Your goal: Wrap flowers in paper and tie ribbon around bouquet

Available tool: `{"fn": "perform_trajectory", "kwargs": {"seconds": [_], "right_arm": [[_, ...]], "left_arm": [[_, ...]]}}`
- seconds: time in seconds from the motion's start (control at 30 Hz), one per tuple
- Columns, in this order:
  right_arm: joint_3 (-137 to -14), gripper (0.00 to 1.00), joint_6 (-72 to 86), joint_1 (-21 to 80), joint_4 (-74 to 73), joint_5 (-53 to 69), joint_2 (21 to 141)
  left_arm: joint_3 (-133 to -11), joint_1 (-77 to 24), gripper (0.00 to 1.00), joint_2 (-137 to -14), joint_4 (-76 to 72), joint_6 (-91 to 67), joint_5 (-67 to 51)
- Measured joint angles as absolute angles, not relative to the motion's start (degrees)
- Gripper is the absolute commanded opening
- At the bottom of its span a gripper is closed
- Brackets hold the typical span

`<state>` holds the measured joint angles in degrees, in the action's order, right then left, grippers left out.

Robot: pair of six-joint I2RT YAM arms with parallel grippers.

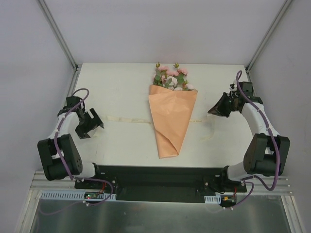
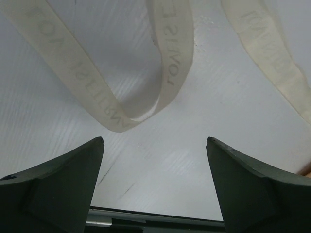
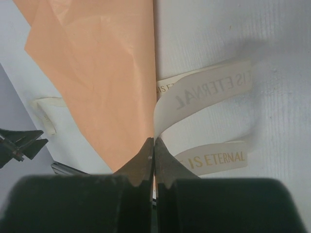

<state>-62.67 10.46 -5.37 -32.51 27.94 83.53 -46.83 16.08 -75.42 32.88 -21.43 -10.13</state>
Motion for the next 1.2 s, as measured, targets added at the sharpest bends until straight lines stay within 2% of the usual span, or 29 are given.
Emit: {"fn": "perform_trajectory", "kwargs": {"seconds": [0.07,0.1,0.17,0.2,0.27,0.3,0.47,0.73,0.87,0.97,1.2], "right_arm": [[-62.24,0.01,10.70,-5.37,-31.92,28.80,83.50],[-62.06,0.01,10.83,-5.37,-31.77,29.08,83.50],[-61.98,0.01,11.07,-5.37,-31.73,29.69,83.50],[-61.98,0.01,11.11,-5.37,-31.62,29.91,83.42],[-61.98,0.01,11.11,-5.34,-31.59,30.09,82.94],[-61.98,0.01,11.11,-5.34,-31.66,30.11,82.50],[-62.17,0.01,11.14,-5.34,-32.51,30.33,78.87],[-65.63,0.01,11.07,-5.34,-37.17,30.00,73.12],[-67.90,0.01,11.00,-5.34,-40.23,29.93,71.22],[-70.54,0.01,10.98,-5.34,-42.11,29.87,70.15],[-75.29,0.01,11.33,-5.34,-44.58,29.85,68.62]], "left_arm": [[-47.90,16.05,0.73,-79.94,32.88,-19.70,-9.26],[-48.21,15.92,0.59,-81.84,32.86,-18.96,-8.47],[-48.62,15.73,0.44,-84.79,32.86,-17.67,-8.27],[-48.73,15.73,0.28,-86.06,32.84,-16.95,-8.27],[-49.30,15.70,0.14,-88.18,32.95,-15.79,-8.47],[-49.80,15.70,0.00,-89.36,32.88,-15.22,-8.82],[-51.20,15.49,0.00,-88.77,32.80,-14.11,-13.45],[-56.07,11.42,0.00,-67.96,32.67,-18.13,-29.78],[-59.94,5.21,0.00,-61.06,31.07,-20.45,-35.77],[-63.02,1.98,0.00,-58.76,30.68,-21.43,-37.74],[-67.07,1.37,0.00,-58.41,27.97,-26.09,-42.54]]}}
